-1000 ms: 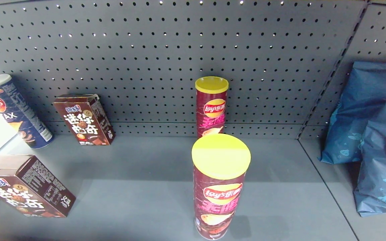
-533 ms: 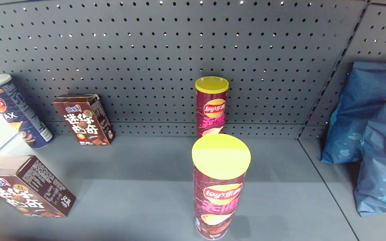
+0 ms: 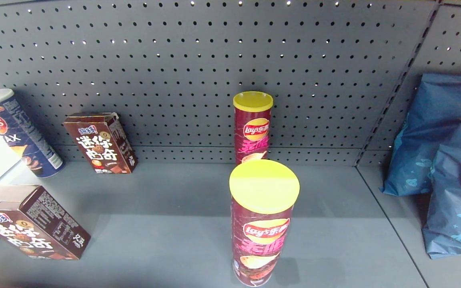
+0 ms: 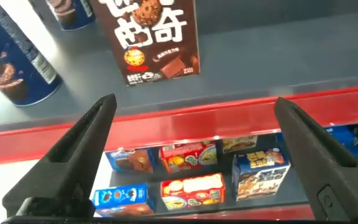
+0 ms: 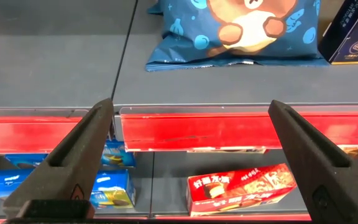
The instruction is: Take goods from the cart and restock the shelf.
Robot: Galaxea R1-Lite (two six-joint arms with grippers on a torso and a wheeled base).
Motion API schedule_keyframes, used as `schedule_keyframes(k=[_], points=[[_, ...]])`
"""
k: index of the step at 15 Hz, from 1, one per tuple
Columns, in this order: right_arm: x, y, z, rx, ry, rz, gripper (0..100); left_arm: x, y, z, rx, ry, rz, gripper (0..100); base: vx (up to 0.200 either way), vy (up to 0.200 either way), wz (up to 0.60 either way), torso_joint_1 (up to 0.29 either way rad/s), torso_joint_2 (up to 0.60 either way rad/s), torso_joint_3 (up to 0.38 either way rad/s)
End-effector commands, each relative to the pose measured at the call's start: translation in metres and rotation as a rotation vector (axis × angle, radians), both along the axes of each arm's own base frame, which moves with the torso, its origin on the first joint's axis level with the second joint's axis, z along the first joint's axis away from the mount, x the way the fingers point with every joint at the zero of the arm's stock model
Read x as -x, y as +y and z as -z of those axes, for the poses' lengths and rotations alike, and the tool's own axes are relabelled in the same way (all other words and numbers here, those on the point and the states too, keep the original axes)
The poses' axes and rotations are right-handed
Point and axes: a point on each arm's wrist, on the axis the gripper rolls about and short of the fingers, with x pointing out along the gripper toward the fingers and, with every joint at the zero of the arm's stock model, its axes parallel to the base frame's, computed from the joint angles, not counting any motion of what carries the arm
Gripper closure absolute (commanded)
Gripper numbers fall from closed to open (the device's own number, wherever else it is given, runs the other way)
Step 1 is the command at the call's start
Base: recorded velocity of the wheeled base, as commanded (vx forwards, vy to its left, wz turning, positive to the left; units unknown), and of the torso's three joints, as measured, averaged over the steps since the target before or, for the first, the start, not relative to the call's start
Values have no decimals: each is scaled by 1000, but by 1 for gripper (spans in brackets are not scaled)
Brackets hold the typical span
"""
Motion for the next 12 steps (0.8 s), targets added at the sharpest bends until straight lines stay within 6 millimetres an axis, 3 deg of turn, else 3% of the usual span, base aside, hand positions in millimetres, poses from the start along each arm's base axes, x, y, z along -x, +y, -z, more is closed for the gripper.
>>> schedule_keyframes(k=[1,12], points=[[0,0,0,0,1,-1,0,-1,0,5,-6,14,3,0,0,0,0,0,0,0],[0,0,0,0,1,-1,0,-2,0,8,70,29,18,0,0,0,0,0,0,0]])
